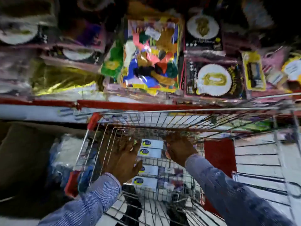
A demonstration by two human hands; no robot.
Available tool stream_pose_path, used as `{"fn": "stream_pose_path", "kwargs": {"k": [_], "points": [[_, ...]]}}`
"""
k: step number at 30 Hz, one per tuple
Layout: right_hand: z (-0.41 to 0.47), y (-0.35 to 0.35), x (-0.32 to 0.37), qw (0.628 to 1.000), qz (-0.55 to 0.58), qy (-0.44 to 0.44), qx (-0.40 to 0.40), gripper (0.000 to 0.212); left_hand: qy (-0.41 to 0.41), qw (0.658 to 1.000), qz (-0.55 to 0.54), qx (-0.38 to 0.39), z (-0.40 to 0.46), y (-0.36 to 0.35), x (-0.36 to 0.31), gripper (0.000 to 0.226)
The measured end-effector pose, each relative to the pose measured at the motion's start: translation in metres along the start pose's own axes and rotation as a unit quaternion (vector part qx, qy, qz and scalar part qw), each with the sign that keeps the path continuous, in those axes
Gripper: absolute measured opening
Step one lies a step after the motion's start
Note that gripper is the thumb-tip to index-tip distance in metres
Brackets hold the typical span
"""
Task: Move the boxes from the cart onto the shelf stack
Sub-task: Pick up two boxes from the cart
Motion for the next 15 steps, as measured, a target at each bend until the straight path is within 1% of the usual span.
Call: {"fn": "stream_pose_path", "kwargs": {"k": [2,4,6,8,11,12,14,15], "points": [[0.024,-0.031,-0.003,1.0,0.012,-0.002,0.019,0.049,-0.013,0.999,-0.031,0.027,0.011,-0.029,0.006,0.07],[0.043,-0.062,-0.011,0.998,0.028,-0.017,0.052,0.055,-0.023,0.998,-0.035,0.05,0.02,-0.055,0.013,0.068],[0.059,-0.087,-0.012,0.997,0.032,-0.011,0.076,0.06,-0.03,0.996,-0.048,0.076,0.028,-0.08,0.017,0.065],[0.071,-0.104,-0.011,0.995,0.003,0.007,0.103,0.063,-0.04,0.994,-0.049,0.089,0.034,-0.095,0.02,0.062],[0.088,-0.132,-0.011,0.984,-0.042,0.042,0.169,0.064,-0.059,0.992,-0.051,0.097,0.043,-0.113,0.025,0.055],[0.089,-0.137,-0.012,0.979,-0.06,0.056,0.187,0.062,-0.069,0.992,-0.054,0.093,0.044,-0.115,0.024,0.052],[0.093,-0.141,-0.016,0.977,-0.043,0.064,0.198,0.051,-0.097,0.99,-0.069,0.081,0.049,-0.119,0.021,0.045],[0.096,-0.139,-0.022,0.981,-0.009,0.044,0.187,0.049,-0.108,0.988,-0.078,0.081,0.052,-0.121,0.02,0.041]]}}
Point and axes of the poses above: each hand's wrist, its own z-axis towards the middle knuckle, its own y-axis out of the back of the hand, x = y × z, the point moved 9 cm from there along z, towards the middle knuckle, and after that the axes turned 8 degrees about -z, right-handed, at the moved point
